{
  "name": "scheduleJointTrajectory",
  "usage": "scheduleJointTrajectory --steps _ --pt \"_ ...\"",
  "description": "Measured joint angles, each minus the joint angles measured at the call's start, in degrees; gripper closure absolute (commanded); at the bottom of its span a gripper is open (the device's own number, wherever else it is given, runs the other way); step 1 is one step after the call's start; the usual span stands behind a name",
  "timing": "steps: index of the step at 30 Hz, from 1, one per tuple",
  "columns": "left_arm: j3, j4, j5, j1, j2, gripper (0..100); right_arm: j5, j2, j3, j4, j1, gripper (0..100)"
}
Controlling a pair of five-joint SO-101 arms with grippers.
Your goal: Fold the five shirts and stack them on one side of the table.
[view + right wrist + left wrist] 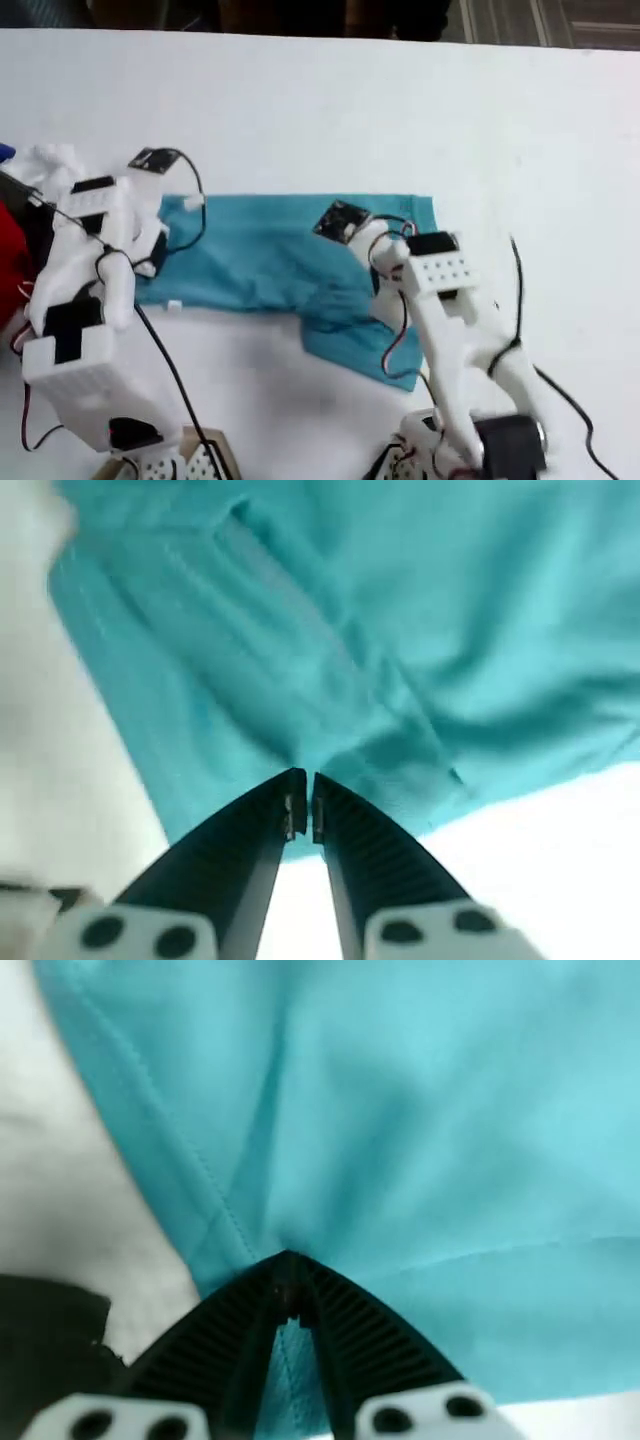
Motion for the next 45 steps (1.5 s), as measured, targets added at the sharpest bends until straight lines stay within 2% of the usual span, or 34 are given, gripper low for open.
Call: scheduleJointTrajectory --steps 4,8,13,18,21,26,35,45 --pt "2.6 -2.5 -0.2 -0.1 -1.0 97 -2.2 -7.7 0.7 -3.3 -0.3 97.8" --pt "3.5 -3.5 -0.2 -0.1 -1.1 97 -13.4 -7.6 3.7 -15.7 -1.0 97.8" --pt "3.6 -3.7 -0.2 -0.1 -1.1 97 -16.9 2.3 4.0 -26.9 -6.2 97.8" --pt "3.7 -4.0 -0.2 -0.1 -0.4 97 -17.1 16.0 -1.8 -28.8 -8.9 97.8" --pt "3.7 -4.0 -0.2 -0.1 0.0 97 -17.2 21.4 -5.7 -25.4 -9.0 97.8" --pt "3.7 -4.0 -0.2 -0.1 0.0 97 -17.1 22.2 -8.1 -14.7 -10.9 97.8" --pt "3.7 -4.0 -0.2 -0.1 0.0 97 -13.5 15.7 -8.2 1.7 -15.6 97.8" --pt "3.7 -4.0 -0.2 -0.1 0.0 97 -7.2 12.8 -4.0 2.8 -11.4 97.8"
